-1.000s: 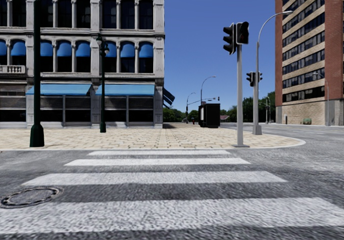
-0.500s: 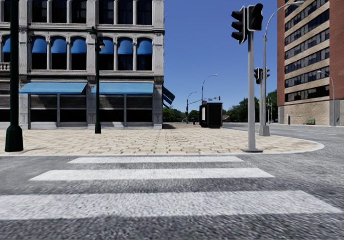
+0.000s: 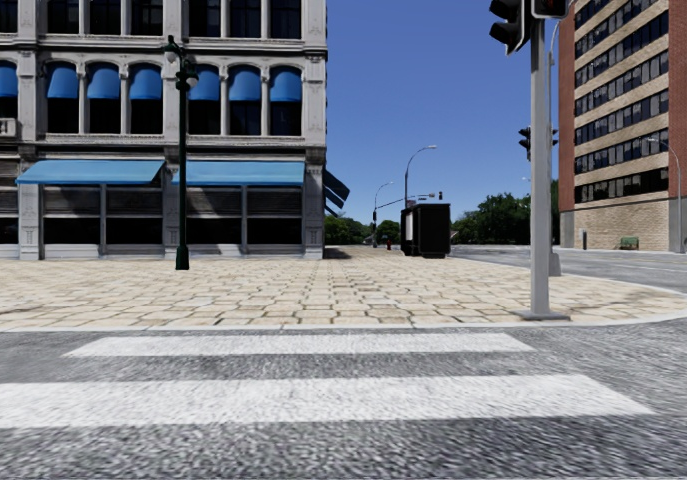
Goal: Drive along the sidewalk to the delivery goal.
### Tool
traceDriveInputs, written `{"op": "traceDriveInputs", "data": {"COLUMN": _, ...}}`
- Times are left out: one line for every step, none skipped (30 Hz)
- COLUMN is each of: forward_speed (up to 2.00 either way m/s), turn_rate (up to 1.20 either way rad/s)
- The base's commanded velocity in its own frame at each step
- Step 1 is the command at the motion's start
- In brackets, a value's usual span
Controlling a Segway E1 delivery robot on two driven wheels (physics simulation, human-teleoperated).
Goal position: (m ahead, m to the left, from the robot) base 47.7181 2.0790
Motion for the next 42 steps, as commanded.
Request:
{"op": "traceDriveInputs", "data": {"forward_speed": 2.0, "turn_rate": 0.0}}
{"op": "traceDriveInputs", "data": {"forward_speed": 2.0, "turn_rate": 0.0}}
{"op": "traceDriveInputs", "data": {"forward_speed": 2.0, "turn_rate": 0.0}}
{"op": "traceDriveInputs", "data": {"forward_speed": 2.0, "turn_rate": 0.0}}
{"op": "traceDriveInputs", "data": {"forward_speed": 2.0, "turn_rate": 0.0}}
{"op": "traceDriveInputs", "data": {"forward_speed": 2.0, "turn_rate": 0.0}}
{"op": "traceDriveInputs", "data": {"forward_speed": 2.0, "turn_rate": 0.0}}
{"op": "traceDriveInputs", "data": {"forward_speed": 2.0, "turn_rate": 0.0}}
{"op": "traceDriveInputs", "data": {"forward_speed": 2.0, "turn_rate": 0.0}}
{"op": "traceDriveInputs", "data": {"forward_speed": 2.0, "turn_rate": 0.0}}
{"op": "traceDriveInputs", "data": {"forward_speed": 2.0, "turn_rate": 0.0}}
{"op": "traceDriveInputs", "data": {"forward_speed": 2.0, "turn_rate": 0.0}}
{"op": "traceDriveInputs", "data": {"forward_speed": 2.0, "turn_rate": 0.0}}
{"op": "traceDriveInputs", "data": {"forward_speed": 2.0, "turn_rate": 0.0}}
{"op": "traceDriveInputs", "data": {"forward_speed": 2.0, "turn_rate": 0.0}}
{"op": "traceDriveInputs", "data": {"forward_speed": 2.0, "turn_rate": 0.0}}
{"op": "traceDriveInputs", "data": {"forward_speed": 2.0, "turn_rate": 0.0}}
{"op": "traceDriveInputs", "data": {"forward_speed": 2.0, "turn_rate": 0.0}}
{"op": "traceDriveInputs", "data": {"forward_speed": 2.0, "turn_rate": 0.0}}
{"op": "traceDriveInputs", "data": {"forward_speed": 2.0, "turn_rate": 0.0}}
{"op": "traceDriveInputs", "data": {"forward_speed": 1.99, "turn_rate": 0.0}}
{"op": "traceDriveInputs", "data": {"forward_speed": 1.86, "turn_rate": 0.0}}
{"op": "traceDriveInputs", "data": {"forward_speed": 1.86, "turn_rate": 0.0}}
{"op": "traceDriveInputs", "data": {"forward_speed": 1.74, "turn_rate": 0.0}}
{"op": "traceDriveInputs", "data": {"forward_speed": 1.61, "turn_rate": 0.0}}
{"op": "traceDriveInputs", "data": {"forward_speed": 1.55, "turn_rate": 0.0}}
{"op": "traceDriveInputs", "data": {"forward_speed": 1.52, "turn_rate": 0.0}}
{"op": "traceDriveInputs", "data": {"forward_speed": 1.51, "turn_rate": 0.0}}
{"op": "traceDriveInputs", "data": {"forward_speed": 1.5, "turn_rate": 0.0}}
{"op": "traceDriveInputs", "data": {"forward_speed": 1.5, "turn_rate": 0.0}}
{"op": "traceDriveInputs", "data": {"forward_speed": 1.49, "turn_rate": 0.0}}
{"op": "traceDriveInputs", "data": {"forward_speed": 1.48, "turn_rate": 0.0}}
{"op": "traceDriveInputs", "data": {"forward_speed": 1.48, "turn_rate": 0.0}}
{"op": "traceDriveInputs", "data": {"forward_speed": 1.48, "turn_rate": 0.0}}
{"op": "traceDriveInputs", "data": {"forward_speed": 1.47, "turn_rate": 0.0}}
{"op": "traceDriveInputs", "data": {"forward_speed": 1.47, "turn_rate": 0.0}}
{"op": "traceDriveInputs", "data": {"forward_speed": 1.47, "turn_rate": 0.0}}
{"op": "traceDriveInputs", "data": {"forward_speed": 1.47, "turn_rate": 0.0}}
{"op": "traceDriveInputs", "data": {"forward_speed": 1.47, "turn_rate": 0.0}}
{"op": "traceDriveInputs", "data": {"forward_speed": 1.47, "turn_rate": 0.0}}
{"op": "traceDriveInputs", "data": {"forward_speed": 1.47, "turn_rate": 0.0}}
{"op": "traceDriveInputs", "data": {"forward_speed": 1.47, "turn_rate": 0.0}}
